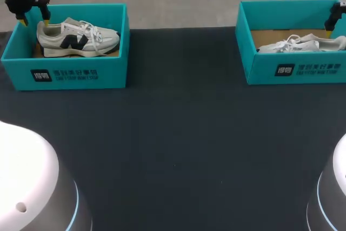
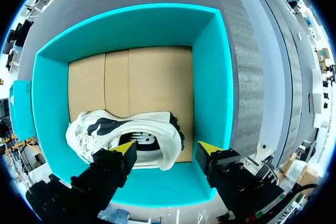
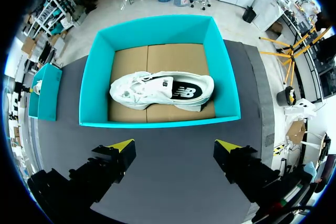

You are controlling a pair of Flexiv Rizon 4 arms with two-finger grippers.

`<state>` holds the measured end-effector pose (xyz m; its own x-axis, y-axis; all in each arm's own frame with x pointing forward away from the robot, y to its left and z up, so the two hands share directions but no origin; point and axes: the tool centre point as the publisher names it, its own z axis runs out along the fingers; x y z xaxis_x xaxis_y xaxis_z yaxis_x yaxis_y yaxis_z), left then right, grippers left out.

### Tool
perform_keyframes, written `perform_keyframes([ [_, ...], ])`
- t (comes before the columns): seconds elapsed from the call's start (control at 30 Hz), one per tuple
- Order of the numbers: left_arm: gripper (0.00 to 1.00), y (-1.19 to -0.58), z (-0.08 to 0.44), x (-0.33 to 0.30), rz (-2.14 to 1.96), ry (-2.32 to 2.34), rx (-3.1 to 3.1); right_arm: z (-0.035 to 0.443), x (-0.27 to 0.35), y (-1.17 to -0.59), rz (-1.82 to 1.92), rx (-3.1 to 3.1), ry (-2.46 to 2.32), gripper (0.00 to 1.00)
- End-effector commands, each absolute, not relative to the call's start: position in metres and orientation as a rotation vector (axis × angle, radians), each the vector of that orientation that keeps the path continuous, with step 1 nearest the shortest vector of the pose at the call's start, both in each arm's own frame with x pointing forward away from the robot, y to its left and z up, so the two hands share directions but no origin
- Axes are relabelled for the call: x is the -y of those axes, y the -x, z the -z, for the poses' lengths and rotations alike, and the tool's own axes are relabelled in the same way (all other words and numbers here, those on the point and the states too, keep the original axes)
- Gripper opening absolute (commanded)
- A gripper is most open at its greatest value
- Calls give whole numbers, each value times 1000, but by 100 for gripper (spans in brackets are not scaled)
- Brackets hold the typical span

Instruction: Take the shoe out of the shoebox, open the shoe tongue, remove and reinsert the insole, then place the shoe into the shoebox

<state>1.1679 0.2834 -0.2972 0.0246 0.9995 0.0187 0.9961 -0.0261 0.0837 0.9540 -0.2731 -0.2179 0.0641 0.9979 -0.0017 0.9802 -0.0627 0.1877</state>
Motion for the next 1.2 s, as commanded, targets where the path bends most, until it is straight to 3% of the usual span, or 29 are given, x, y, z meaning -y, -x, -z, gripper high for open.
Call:
perform_keyframes([
  [0.03, 73, -1185, 301, -286, -68, -2246, -2171, 218, 273, -953, -193, -2047, -2185, 100],
  [0.2, 78, -1190, 306, -289, -48, -2263, -2152, 218, 273, -953, -193, -2047, -2185, 100],
  [0.37, 64, -1194, 310, -291, -55, -2274, -2138, 218, 273, -953, -193, -2047, -2185, 100],
  [0.53, 69, -1195, 316, -289, -60, -2302, -2122, 218, 273, -953, -193, -2047, -2185, 100],
  [0.87, 50, -1196, 329, -285, -65, -2314, -2104, 218, 273, -953, -193, -2047, -2185, 100],
  [1.2, 49, -1196, 338, -289, -64, -2305, -2132, 218, 273, -953, -193, -2047, -2185, 100],
])
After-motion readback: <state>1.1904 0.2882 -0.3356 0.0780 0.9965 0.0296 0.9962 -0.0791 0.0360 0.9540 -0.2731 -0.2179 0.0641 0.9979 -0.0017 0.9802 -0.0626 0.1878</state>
